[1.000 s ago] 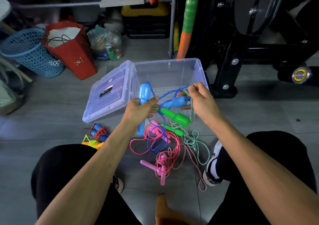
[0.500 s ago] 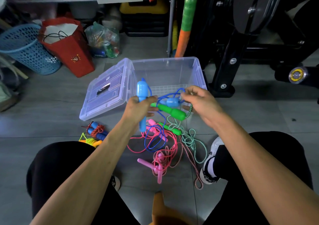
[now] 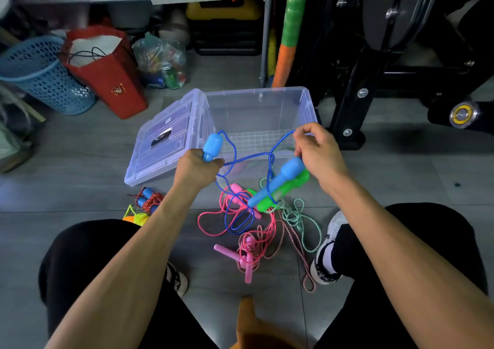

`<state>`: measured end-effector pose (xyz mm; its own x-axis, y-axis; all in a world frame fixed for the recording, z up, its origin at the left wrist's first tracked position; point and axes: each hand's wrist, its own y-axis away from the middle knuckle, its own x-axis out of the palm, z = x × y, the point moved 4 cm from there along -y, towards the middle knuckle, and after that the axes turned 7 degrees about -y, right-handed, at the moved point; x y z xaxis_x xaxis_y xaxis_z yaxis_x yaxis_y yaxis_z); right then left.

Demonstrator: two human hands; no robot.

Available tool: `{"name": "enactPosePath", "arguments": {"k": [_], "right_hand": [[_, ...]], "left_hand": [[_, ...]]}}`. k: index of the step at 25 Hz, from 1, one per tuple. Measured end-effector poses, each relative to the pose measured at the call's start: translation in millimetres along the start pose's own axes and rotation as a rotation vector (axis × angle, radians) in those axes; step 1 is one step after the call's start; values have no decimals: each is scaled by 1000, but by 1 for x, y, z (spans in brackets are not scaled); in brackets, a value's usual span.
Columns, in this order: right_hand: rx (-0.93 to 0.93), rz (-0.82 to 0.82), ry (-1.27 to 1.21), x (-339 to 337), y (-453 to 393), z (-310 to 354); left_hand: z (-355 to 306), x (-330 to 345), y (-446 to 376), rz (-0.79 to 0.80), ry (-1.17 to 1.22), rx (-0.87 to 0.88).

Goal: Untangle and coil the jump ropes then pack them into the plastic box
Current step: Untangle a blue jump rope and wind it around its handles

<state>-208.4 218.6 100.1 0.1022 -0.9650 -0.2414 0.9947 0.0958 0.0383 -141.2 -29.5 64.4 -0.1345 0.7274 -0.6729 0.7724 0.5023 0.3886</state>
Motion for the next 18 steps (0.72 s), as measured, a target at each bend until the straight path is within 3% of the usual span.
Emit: {"name": "enactPosePath", "arguments": {"k": [3, 9, 13, 16, 18], "right_hand": [[-223, 125, 461, 9, 7, -7], [-3, 20, 18, 2, -5, -3], [115, 56, 296, 10, -2, -13], [111, 37, 218, 7, -9, -12], [230, 175, 350, 12, -6, -22]], "left_hand": [[-4, 2, 1, 33, 213, -5], [-14, 3, 12, 28, 255, 74], [-23, -2, 18, 20, 439, 101], [-21, 1, 19, 15, 258, 96], [-16, 6, 20, 40, 219, 73]]}}
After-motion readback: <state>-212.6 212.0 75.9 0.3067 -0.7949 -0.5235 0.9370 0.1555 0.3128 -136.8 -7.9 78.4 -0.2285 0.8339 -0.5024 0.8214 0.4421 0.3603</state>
